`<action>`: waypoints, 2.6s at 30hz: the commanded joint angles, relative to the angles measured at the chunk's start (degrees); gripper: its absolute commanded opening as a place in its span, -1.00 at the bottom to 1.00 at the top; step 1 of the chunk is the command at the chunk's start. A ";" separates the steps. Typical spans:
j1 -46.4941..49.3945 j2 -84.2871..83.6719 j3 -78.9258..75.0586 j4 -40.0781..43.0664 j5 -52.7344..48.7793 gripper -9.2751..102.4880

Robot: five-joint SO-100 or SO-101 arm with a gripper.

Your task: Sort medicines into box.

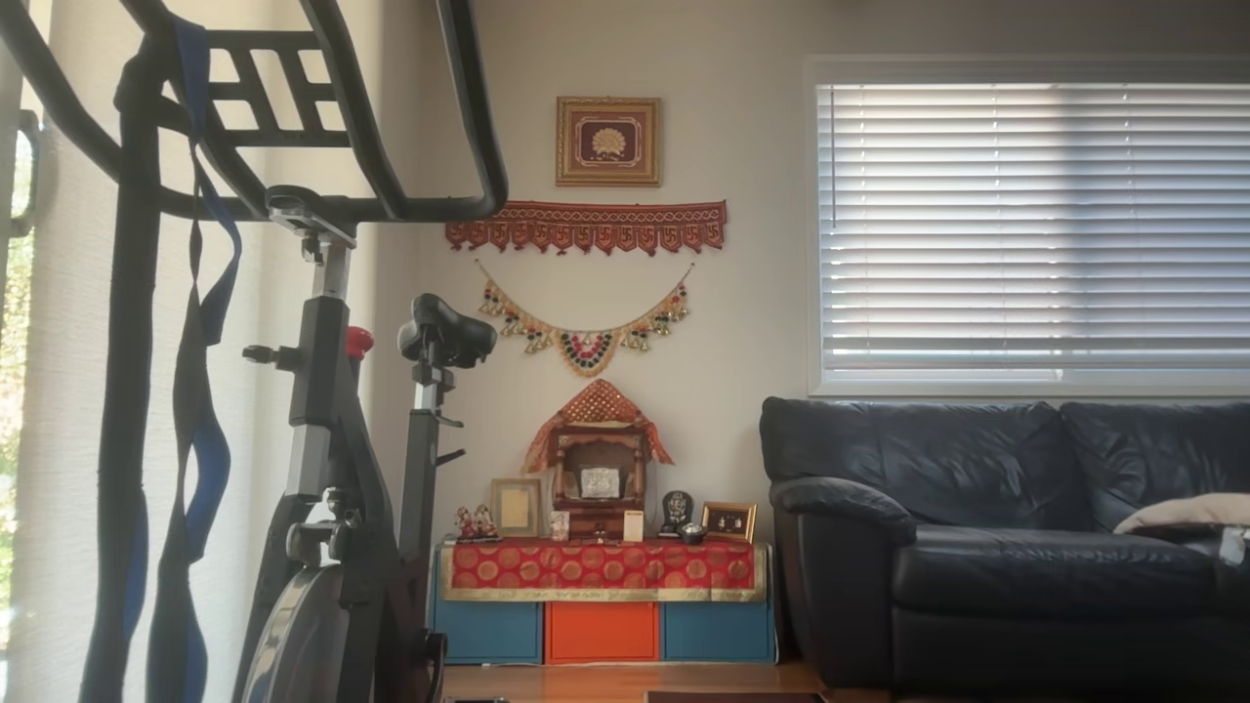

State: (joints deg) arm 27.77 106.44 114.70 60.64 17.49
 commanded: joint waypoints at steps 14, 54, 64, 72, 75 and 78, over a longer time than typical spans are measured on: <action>-0.18 -0.53 0.26 -3.34 0.62 -0.43; 0.09 -5.80 -2.64 -6.86 1.85 -0.79; -0.09 -6.06 -2.81 -6.86 1.93 -0.81; -0.44 -4.83 -1.85 -6.94 0.09 -0.66; -0.44 -3.78 -1.49 -6.06 -1.23 -0.57; -0.53 -2.99 -1.67 -4.13 -3.08 -0.52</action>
State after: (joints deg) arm 27.77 100.55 113.29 54.84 15.82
